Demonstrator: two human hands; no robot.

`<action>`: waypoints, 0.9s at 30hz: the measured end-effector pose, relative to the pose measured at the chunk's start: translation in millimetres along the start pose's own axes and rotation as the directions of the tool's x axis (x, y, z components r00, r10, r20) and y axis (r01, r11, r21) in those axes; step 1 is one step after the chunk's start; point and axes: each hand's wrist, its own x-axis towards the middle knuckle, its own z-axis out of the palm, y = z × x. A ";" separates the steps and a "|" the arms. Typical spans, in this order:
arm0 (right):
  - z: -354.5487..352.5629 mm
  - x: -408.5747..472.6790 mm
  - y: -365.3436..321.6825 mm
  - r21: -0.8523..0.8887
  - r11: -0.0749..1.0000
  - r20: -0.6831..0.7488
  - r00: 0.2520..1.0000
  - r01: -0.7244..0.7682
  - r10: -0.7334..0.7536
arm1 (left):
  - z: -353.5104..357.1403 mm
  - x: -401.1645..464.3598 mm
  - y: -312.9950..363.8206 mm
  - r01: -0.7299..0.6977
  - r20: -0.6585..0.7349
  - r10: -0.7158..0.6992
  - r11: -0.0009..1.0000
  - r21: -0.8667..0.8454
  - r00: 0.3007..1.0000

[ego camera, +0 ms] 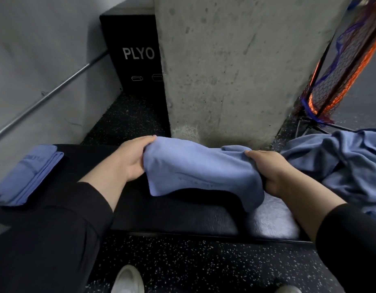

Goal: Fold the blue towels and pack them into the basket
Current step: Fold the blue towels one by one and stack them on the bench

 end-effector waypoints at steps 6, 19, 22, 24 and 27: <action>4.5 -11.1 15.4 0.052 0.997 0.051 0.997 -0.055 0.053 | 1.9 -20.3 -32.9 -0.055 0.172 0.032 0.989 0.134 0.985; -2.2 -21.1 27.9 -0.189 0.972 -0.100 0.982 0.138 -0.158 | -24.9 -28.5 -28.7 -0.192 -0.096 0.210 0.966 0.172 0.973; -2.9 -22.0 46.6 -0.307 0.950 -0.085 0.993 0.056 -0.086 | -25.8 -36.2 -40.1 -0.171 -0.072 0.189 0.964 0.204 0.979; -2.9 -22.3 53.8 -0.356 0.932 -0.119 0.986 0.064 -0.113 | -26.4 -42.5 -46.9 -0.158 0.012 0.162 0.947 0.281 0.987; -3.4 -26.8 55.7 -0.426 0.896 -0.158 0.966 0.121 -0.206 | -30.5 -43.8 -57.7 -0.194 0.080 0.178 0.864 0.464 0.981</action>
